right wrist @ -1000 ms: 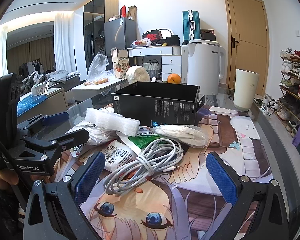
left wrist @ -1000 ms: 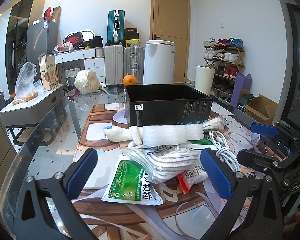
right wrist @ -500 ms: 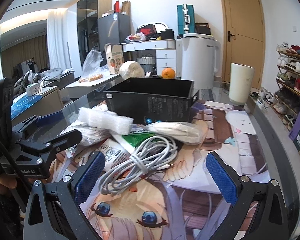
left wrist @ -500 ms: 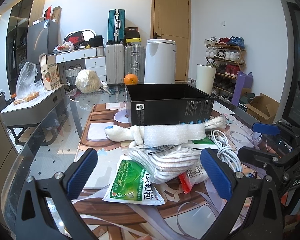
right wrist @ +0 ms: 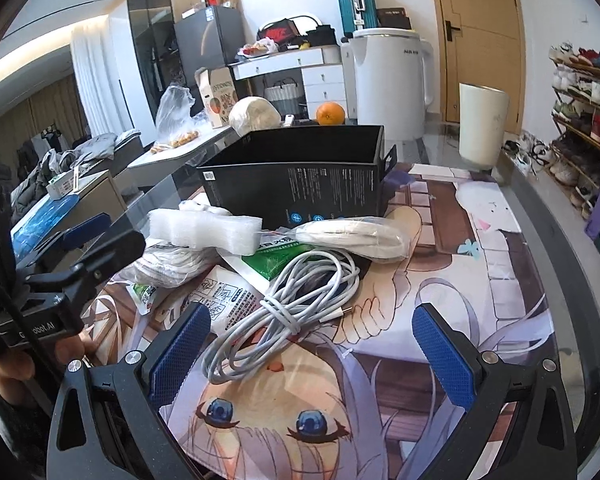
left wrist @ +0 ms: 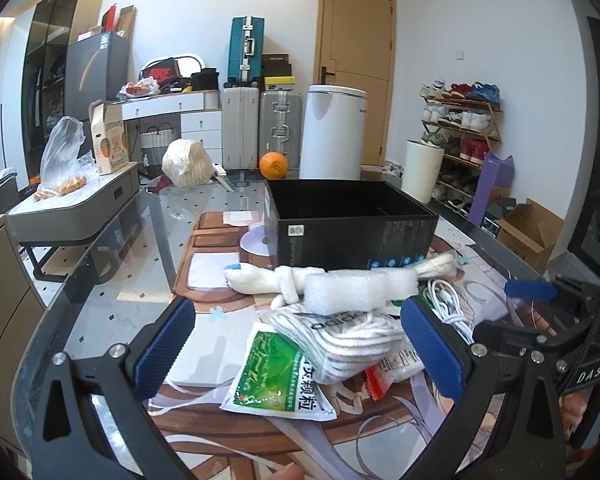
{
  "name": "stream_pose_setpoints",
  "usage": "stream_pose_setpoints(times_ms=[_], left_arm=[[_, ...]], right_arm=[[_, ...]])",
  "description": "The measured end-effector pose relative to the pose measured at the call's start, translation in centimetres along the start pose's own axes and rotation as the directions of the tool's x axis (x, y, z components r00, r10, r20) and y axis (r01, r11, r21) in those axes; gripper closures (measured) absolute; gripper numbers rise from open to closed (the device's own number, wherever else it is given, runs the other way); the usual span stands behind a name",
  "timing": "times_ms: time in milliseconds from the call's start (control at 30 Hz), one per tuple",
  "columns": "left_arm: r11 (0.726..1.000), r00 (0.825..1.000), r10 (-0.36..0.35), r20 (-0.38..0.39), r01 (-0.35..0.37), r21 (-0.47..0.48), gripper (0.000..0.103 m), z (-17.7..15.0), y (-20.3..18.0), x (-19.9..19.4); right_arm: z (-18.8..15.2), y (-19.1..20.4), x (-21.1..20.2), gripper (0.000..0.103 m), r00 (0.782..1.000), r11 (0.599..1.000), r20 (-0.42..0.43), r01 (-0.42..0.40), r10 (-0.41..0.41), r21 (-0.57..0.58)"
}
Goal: Organize soft objects
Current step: 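Lower the right gripper onto the coiled white cable and close it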
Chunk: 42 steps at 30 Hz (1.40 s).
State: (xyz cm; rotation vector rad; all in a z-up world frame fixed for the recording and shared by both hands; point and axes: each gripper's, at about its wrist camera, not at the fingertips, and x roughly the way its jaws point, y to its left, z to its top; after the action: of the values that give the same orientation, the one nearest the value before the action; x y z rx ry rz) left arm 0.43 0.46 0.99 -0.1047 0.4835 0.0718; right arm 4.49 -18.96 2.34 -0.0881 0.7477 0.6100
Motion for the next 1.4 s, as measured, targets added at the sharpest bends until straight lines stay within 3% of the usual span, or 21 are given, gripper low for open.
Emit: stream_pose_setpoints(times_ms=[267, 667, 967, 1133, 1400], left_arm=[[1.0, 1.0, 0.004, 0.008, -0.004, -0.003, 0.0, 0.6, 0.3, 0.1], [0.999, 0.998, -0.039, -0.048, 0.039, 0.007, 0.0, 0.5, 0.1, 0.5], [0.995, 0.992, -0.095, -0.081, 0.094, -0.017, 0.0, 0.1, 0.0, 0.9], [0.996, 0.994, -0.083, -0.076, 0.084, 0.01, 0.0, 0.0, -0.5, 1.0], [0.996, 0.995, -0.076, -0.07, 0.079, 0.035, 0.0, -0.1, -1.0, 1.0]], right_arm=[[0.5, 1.0, 1.3, 0.001, 0.998, 0.999, -0.056, 0.04, -0.04, -0.004], [0.0, 0.4, 2.0, 0.001, 0.971, 0.979, -0.128, 0.195, -0.202, -0.064], [-0.8, -1.8, 2.0, 0.001, 0.981, 0.988, -0.125, 0.151, -0.15, 0.004], [-1.0, -1.2, 3.2, 0.001, 0.981, 0.991, -0.14, 0.136, -0.135, -0.005], [-1.0, 0.4, 4.0, 0.016, 0.984, 0.99, -0.119, 0.121, -0.129, -0.072]])
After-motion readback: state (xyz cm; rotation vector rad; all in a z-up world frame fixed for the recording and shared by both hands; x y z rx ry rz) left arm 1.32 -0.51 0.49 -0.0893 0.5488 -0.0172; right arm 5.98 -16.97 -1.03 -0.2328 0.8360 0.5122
